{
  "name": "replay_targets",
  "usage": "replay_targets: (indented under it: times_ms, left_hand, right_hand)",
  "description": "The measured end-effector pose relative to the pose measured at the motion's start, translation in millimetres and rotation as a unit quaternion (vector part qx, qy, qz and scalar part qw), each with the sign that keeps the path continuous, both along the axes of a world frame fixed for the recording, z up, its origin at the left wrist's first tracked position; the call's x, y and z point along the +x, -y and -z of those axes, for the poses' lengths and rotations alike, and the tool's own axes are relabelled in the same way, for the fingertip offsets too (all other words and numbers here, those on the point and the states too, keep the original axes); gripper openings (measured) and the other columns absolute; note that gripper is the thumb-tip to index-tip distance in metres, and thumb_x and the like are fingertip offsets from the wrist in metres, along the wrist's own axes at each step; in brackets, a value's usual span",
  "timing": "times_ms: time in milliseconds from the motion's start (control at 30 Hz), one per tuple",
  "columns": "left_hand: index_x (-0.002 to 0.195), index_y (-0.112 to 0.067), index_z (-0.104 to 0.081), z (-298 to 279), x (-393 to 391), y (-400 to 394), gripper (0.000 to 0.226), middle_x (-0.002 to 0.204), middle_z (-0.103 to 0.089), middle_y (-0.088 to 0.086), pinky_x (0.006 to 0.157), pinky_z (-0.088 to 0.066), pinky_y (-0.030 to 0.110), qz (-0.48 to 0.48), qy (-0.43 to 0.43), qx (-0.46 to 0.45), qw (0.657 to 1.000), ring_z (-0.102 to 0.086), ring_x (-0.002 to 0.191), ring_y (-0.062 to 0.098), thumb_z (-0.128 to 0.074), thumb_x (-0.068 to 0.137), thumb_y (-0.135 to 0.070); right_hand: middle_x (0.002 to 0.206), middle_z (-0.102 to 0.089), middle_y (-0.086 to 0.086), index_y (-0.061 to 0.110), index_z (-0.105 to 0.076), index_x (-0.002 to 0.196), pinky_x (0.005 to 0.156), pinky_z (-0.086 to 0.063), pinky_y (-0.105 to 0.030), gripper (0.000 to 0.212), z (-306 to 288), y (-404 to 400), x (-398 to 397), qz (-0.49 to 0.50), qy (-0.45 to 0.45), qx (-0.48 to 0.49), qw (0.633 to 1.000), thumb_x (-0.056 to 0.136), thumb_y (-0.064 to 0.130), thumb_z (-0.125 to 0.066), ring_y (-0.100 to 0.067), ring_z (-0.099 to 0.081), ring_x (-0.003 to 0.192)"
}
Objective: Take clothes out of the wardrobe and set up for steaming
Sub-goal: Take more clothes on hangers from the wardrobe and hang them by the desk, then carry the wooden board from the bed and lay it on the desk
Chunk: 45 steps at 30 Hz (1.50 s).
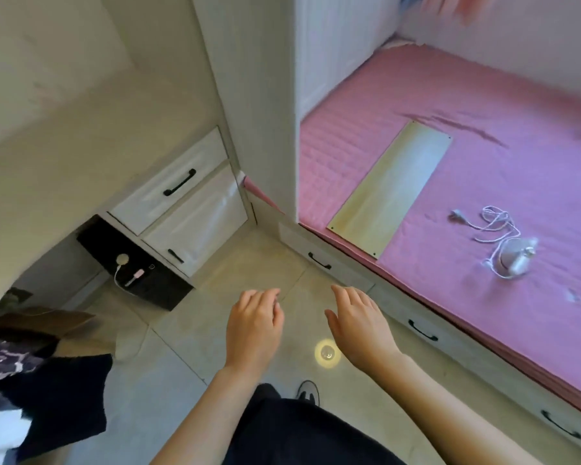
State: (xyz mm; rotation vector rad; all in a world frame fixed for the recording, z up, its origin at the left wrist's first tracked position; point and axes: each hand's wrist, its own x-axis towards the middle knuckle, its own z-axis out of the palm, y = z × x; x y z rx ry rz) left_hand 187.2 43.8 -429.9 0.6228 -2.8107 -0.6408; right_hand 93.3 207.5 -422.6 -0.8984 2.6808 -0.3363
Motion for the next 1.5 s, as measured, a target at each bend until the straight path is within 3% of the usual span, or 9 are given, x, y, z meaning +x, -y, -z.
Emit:
replay_targets:
  times_ms: [200,467,567,733,900,1200,1500]
  left_hand:
    - [0.11,-0.012,-0.068,1.5,-67.0,-23.4,0.023,0.094,-0.07,-0.003,0.075,-0.054,0.034,0.076,0.008,0.0,0.997,-0.059,0.098,0.018,-0.06,0.088,-0.011]
    - [0.107,-0.012,-0.068,18.4,-171.3,-30.8,0.022,0.091,-0.07,-0.003,0.071,-0.052,0.03,0.137,0.025,-0.001,0.99,-0.06,0.096,0.017,-0.062,0.086,-0.011]
    - [0.109,-0.013,-0.067,25.6,-219.1,-29.2,0.022,0.093,-0.07,-0.002,0.072,-0.05,0.031,0.152,0.04,0.005,0.988,-0.059,0.098,0.018,-0.06,0.087,-0.012]
    - [0.12,-0.011,-0.063,47.4,-310.2,-20.8,0.029,0.107,-0.067,0.006,0.087,-0.048,0.036,0.164,0.082,0.032,0.983,-0.058,0.106,0.021,-0.054,0.092,-0.016]
    - [0.129,-0.016,-0.056,67.6,-390.0,-19.9,0.034,0.118,-0.064,0.0,0.094,-0.046,0.029,0.177,0.115,0.046,0.976,-0.054,0.111,0.014,-0.049,0.096,-0.021]
    - [0.131,-0.019,-0.051,126.7,-512.1,-22.4,0.035,0.125,-0.06,0.002,0.09,-0.049,0.035,0.132,0.187,0.096,0.969,-0.053,0.113,0.016,-0.045,0.098,-0.023]
    - [0.128,-0.015,-0.053,211.5,-565.8,-39.7,0.033,0.123,-0.062,0.003,0.084,-0.05,0.037,0.08,0.255,0.092,0.959,-0.056,0.108,0.021,-0.047,0.097,-0.02]
  right_hand:
    - [0.134,-0.054,-0.008,0.009,-0.042,0.138,0.108,-0.036,-0.039,0.049,3.0,-37.8,-47.6,0.052,-0.014,0.022,0.998,0.096,0.035,-0.047,-0.028,-0.046,0.128]
    - [0.112,-0.064,-0.012,0.003,-0.054,0.125,0.092,-0.048,-0.04,0.044,10.3,-62.9,-132.7,0.126,-0.037,0.038,0.991,0.088,0.028,-0.06,-0.032,-0.06,0.106]
    - [0.115,-0.063,-0.013,0.003,-0.052,0.128,0.091,-0.047,-0.039,0.043,16.9,-64.8,-173.3,0.145,-0.025,0.05,0.988,0.091,0.025,-0.056,-0.034,-0.058,0.106]
    - [0.128,-0.055,-0.012,0.006,-0.042,0.135,0.097,-0.04,-0.038,0.044,41.1,-62.8,-254.0,0.161,0.023,0.061,0.985,0.097,0.028,-0.043,-0.033,-0.049,0.119]
    - [0.129,-0.052,-0.009,0.01,-0.04,0.132,0.095,-0.04,-0.036,0.039,66.8,-58.0,-331.9,0.157,0.072,0.093,0.981,0.099,0.03,-0.039,-0.03,-0.047,0.119]
    - [0.12,-0.055,-0.01,0.008,-0.044,0.125,0.085,-0.042,-0.037,0.033,124.4,-59.7,-457.6,0.143,0.072,0.107,0.981,0.099,0.029,-0.039,-0.032,-0.051,0.111]
    - [0.121,-0.053,-0.012,0.008,-0.045,0.122,0.082,-0.045,-0.04,0.032,212.7,-83.3,-522.3,0.153,0.144,0.109,0.972,0.099,0.029,-0.038,-0.032,-0.048,0.113]
